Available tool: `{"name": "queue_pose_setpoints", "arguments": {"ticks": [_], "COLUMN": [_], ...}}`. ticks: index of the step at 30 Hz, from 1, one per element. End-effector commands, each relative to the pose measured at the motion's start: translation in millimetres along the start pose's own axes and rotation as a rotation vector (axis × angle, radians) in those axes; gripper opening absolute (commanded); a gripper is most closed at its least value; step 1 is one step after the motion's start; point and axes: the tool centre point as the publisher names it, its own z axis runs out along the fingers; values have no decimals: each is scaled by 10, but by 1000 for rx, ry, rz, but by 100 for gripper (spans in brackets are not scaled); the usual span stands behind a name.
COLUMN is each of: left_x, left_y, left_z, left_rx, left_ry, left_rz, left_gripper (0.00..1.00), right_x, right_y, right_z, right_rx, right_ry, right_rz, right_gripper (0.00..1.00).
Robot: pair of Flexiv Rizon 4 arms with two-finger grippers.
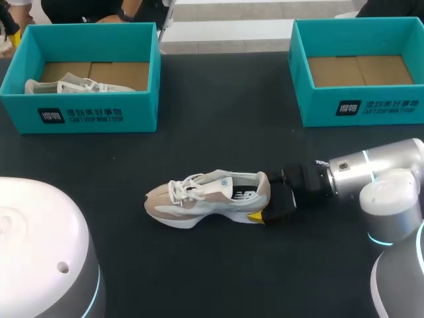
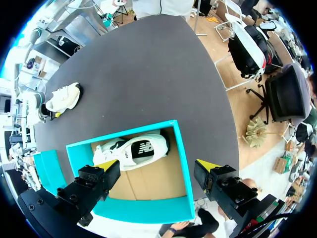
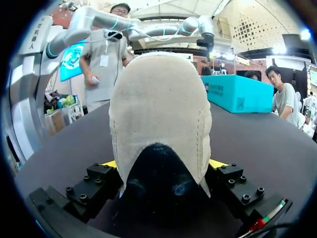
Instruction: Take the shoe out of the shoebox, open the shoe tongue, remove and reinsert the insole, then place the shoe into the shoebox
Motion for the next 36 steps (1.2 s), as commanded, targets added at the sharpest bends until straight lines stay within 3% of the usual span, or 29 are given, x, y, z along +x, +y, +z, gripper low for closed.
{"name": "queue_pose_setpoints", "arguments": {"ticks": [1, 19, 25, 30, 31, 36], "left_x": [-3, -3, -56, -176, -234, -569], "left_y": [-8, -8, -222, -271, -302, -365], "left_z": [-2, -2, -27, -51, -62, -85], "left_rx": [-1, -1, -4, 6, -26, -41], "left_ry": [4, 4, 74, 124, 146, 180], "left_rz": [0, 0, -185, -416, -437, -587], "left_gripper": [100, 100, 100, 100, 100, 100], "right_x": [-18, -18, -18, -18, -18, -18], "right_y": [-41, -41, -41, -41, -41, -41], "right_z": [106, 106, 106, 106, 106, 106], "right_rx": [6, 6, 6, 6, 6, 6], "right_ry": [0, 0, 0, 0, 0, 0], "right_rz": [1, 1, 1, 1, 1, 1], "right_gripper": [0, 0, 0, 0, 0, 0]}}
